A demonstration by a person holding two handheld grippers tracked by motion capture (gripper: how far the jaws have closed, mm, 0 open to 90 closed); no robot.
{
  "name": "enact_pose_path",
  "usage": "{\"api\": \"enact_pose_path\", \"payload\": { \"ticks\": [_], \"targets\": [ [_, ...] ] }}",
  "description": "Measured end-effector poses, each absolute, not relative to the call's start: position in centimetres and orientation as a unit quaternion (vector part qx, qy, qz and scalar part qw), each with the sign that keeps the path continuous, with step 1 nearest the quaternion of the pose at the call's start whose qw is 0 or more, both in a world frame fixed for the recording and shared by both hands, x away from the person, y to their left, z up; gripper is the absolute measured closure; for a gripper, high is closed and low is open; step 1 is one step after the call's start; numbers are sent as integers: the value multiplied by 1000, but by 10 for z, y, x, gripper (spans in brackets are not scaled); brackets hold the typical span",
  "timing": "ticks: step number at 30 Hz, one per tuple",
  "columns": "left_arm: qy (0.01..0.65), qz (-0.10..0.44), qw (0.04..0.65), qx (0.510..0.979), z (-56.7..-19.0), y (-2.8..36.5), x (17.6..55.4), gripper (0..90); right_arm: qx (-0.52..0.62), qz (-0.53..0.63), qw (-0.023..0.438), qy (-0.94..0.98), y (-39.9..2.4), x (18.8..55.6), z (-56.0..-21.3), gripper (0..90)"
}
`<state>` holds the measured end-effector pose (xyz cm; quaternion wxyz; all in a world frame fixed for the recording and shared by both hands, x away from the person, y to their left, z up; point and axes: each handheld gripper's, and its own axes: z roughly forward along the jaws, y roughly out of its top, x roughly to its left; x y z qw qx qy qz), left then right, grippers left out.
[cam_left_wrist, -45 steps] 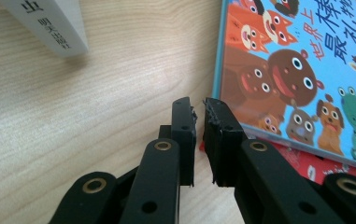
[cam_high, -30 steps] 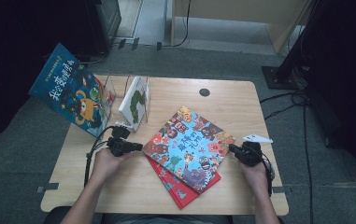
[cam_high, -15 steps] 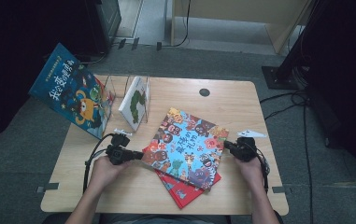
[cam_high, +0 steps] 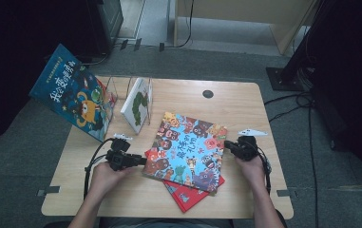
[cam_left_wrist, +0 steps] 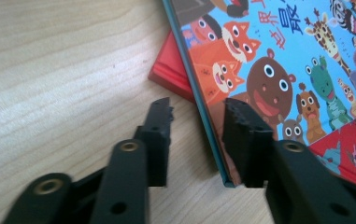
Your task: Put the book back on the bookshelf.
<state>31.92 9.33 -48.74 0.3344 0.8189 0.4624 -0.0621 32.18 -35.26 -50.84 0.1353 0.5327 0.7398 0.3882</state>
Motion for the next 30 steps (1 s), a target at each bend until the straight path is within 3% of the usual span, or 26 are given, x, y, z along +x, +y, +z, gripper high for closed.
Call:
{"api": "enact_pose_path", "payload": {
  "ticks": [8, 15, 30],
  "targets": [
    [456, -67, 346, 818, -486, 93, 327, 419, 527, 379, 134, 749, -351, 319, -507, 889],
    [454, -51, 348, 819, -482, 89, 332, 351, 523, 384, 128, 750, -351, 315, -503, 886],
    [463, -87, 344, 812, -484, 84, 362, 282, 522, 376, 123, 755, -350, 311, -507, 890]
  ]
}}
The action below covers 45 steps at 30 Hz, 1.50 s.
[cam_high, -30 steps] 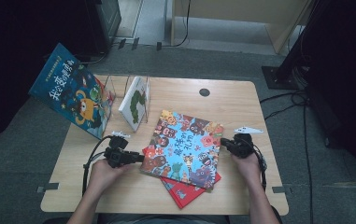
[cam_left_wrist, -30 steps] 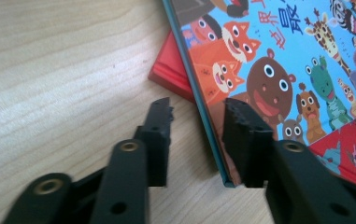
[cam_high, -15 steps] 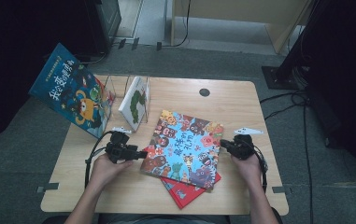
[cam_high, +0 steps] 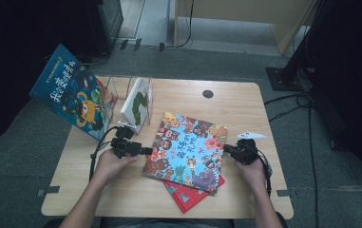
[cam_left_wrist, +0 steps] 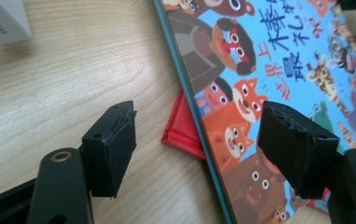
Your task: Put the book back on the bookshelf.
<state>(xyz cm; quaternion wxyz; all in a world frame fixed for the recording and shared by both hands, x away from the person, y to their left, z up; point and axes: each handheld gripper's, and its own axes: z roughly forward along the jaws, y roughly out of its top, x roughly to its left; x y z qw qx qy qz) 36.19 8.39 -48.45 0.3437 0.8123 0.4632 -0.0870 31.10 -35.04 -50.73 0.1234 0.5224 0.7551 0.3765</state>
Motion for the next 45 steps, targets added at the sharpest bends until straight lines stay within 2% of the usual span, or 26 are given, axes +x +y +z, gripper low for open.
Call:
{"api": "enact_pose_path", "payload": {
  "ticks": [4, 9, 12, 17, 20, 33, 45],
  "targets": [
    [451, -78, 337, 823, -485, 79, 368, 290, 523, 381, 123, 752, -351, 313, -507, 900],
    [440, -101, 320, 833, -486, 71, 376, 380, 521, 373, 116, 759, -353, 320, -506, 897],
    [442, -108, 337, 824, -486, 71, 381, 383, 529, 378, 102, 753, -356, 324, -507, 899],
    [439, -110, 345, 822, -488, 71, 385, 360, 526, 381, 117, 751, -354, 323, -509, 900],
    [436, -109, 350, 822, -490, 69, 386, 357, 537, 385, 111, 742, -354, 323, -509, 900],
    [431, -110, 350, 824, -496, 61, 387, 337, 522, 364, 115, 763, -347, 300, -511, 900],
    [431, -96, 337, 832, -497, 57, 385, 343, 515, 369, 123, 764, -341, 304, -512, 900]
  ]
}}
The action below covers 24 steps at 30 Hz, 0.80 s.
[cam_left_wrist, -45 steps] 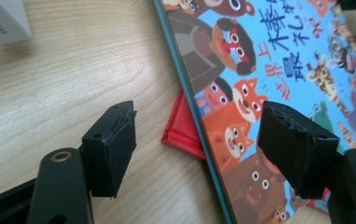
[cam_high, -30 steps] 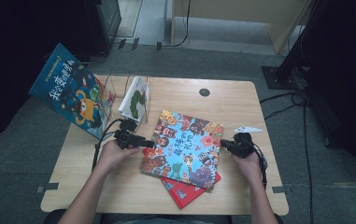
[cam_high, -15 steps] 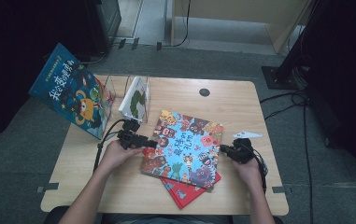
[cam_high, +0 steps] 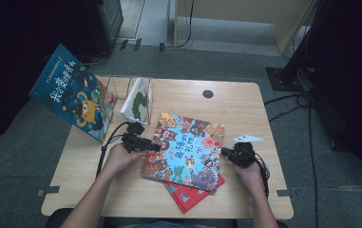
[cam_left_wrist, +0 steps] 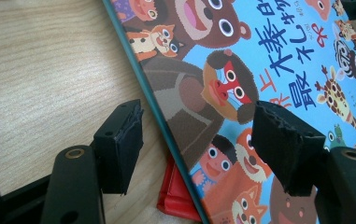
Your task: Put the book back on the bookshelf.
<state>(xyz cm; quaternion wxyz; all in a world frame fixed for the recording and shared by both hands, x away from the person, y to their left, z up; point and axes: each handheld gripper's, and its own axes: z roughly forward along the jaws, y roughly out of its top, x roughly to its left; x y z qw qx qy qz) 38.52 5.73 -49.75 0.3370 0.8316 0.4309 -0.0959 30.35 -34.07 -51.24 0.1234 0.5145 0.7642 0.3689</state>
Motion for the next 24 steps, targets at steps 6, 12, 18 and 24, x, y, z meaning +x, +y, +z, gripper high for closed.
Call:
{"api": "enact_pose_path", "payload": {
  "ticks": [6, 12, 18, 24],
  "targets": [
    [434, -95, 342, 828, -498, 56, 385, 328, 511, 369, 124, 766, -339, 305, -512, 900],
    [440, -78, 342, 826, -498, 55, 385, 318, 514, 370, 122, 764, -336, 307, -512, 900],
    [448, -70, 340, 824, -498, 52, 384, 297, 512, 373, 120, 764, -335, 308, -513, 900],
    [462, -60, 329, 821, -495, 47, 382, 315, 509, 369, 125, 767, -334, 307, -513, 900]
  ]
}}
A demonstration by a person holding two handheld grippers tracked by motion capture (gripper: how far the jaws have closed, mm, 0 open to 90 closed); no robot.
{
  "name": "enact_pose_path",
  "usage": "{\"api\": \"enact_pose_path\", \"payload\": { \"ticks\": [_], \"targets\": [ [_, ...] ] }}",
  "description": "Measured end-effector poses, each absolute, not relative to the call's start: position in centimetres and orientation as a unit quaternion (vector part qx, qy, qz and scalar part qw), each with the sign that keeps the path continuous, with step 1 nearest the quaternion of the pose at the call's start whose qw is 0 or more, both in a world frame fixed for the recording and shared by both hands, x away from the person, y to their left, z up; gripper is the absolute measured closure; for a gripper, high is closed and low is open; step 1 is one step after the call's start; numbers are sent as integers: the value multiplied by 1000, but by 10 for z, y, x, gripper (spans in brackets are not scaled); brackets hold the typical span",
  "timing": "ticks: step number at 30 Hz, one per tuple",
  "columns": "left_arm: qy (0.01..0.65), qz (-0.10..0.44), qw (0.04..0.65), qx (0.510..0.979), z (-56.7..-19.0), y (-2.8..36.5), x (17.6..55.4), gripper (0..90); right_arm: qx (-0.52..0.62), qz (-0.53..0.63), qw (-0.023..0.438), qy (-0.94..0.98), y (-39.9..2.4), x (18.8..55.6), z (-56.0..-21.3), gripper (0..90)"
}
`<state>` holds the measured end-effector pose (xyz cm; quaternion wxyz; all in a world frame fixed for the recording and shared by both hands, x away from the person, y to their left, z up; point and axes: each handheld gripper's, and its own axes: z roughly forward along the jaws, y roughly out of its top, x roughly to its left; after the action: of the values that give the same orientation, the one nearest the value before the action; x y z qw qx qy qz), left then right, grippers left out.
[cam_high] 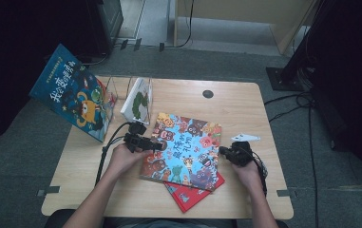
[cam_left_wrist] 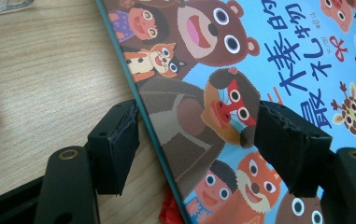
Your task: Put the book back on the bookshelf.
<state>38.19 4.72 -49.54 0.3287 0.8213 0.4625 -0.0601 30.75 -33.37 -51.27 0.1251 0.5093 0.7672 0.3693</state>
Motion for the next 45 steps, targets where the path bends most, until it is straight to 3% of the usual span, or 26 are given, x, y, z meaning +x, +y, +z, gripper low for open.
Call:
{"api": "enact_pose_path", "payload": {
  "ticks": [5, 23, 31, 34, 45],
  "targets": [
    [472, -124, 346, 801, -499, 50, 385, 356, 509, 364, 125, 770, -333, 309, -515, 900],
    [475, -128, 311, 813, -487, 49, 381, 372, 510, 365, 119, 770, -332, 309, -514, 900],
    [473, -126, 330, 807, -472, 51, 377, 412, 509, 364, 121, 771, -330, 309, -514, 900],
    [473, -150, 339, 799, -466, 51, 378, 435, 509, 363, 123, 771, -329, 308, -514, 900],
    [459, -168, 316, 813, -430, 45, 388, 505, 514, 374, 110, 764, -328, 310, -515, 900]
  ]
}}
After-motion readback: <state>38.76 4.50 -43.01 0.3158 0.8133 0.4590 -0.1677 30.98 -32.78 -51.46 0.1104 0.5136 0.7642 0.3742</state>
